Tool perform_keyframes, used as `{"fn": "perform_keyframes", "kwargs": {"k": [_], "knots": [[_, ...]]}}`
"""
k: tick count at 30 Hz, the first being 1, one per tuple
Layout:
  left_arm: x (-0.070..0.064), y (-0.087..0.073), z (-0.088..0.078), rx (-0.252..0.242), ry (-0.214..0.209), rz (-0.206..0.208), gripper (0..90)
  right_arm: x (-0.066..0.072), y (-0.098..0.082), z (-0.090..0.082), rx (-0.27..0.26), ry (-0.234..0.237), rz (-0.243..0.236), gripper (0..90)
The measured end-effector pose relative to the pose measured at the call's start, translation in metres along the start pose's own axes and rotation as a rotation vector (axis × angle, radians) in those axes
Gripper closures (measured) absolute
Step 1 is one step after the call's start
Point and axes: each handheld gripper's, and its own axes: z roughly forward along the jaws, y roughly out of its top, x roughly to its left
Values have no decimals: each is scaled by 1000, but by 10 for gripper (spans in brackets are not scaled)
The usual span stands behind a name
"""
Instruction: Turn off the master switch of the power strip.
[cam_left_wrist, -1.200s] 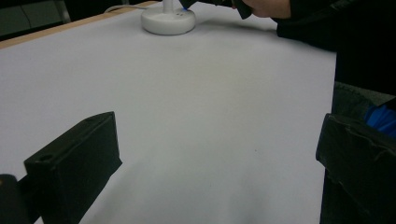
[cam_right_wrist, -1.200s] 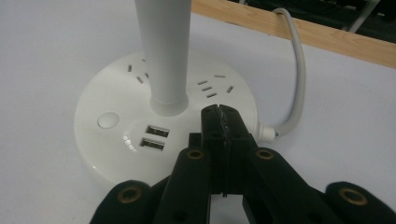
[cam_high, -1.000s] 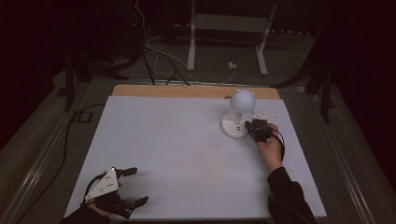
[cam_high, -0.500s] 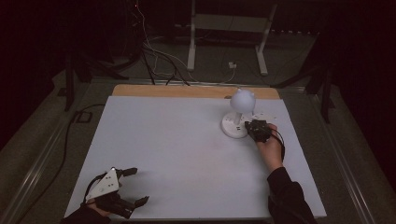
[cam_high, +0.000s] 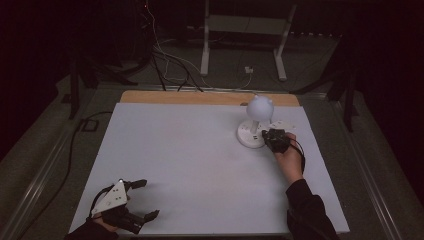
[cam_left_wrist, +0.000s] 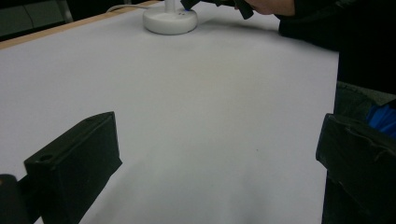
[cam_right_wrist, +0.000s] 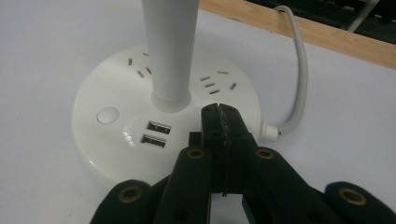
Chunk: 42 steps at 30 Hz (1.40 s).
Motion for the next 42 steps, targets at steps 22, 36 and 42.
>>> {"fn": "perform_keyframes", "kwargs": {"k": [22, 36, 42], "knots": [[0, 0, 0, -1, -3, -1, 2, 6, 1, 1, 15, -31, -27, 900], [1, 0, 0, -9, -5, -4, 2, 2, 8, -12, -70, -29, 9, 896], [1, 0, 0, -10, -3, -8, 2, 1, 2, -4, -29, -34, -3, 900]]}}
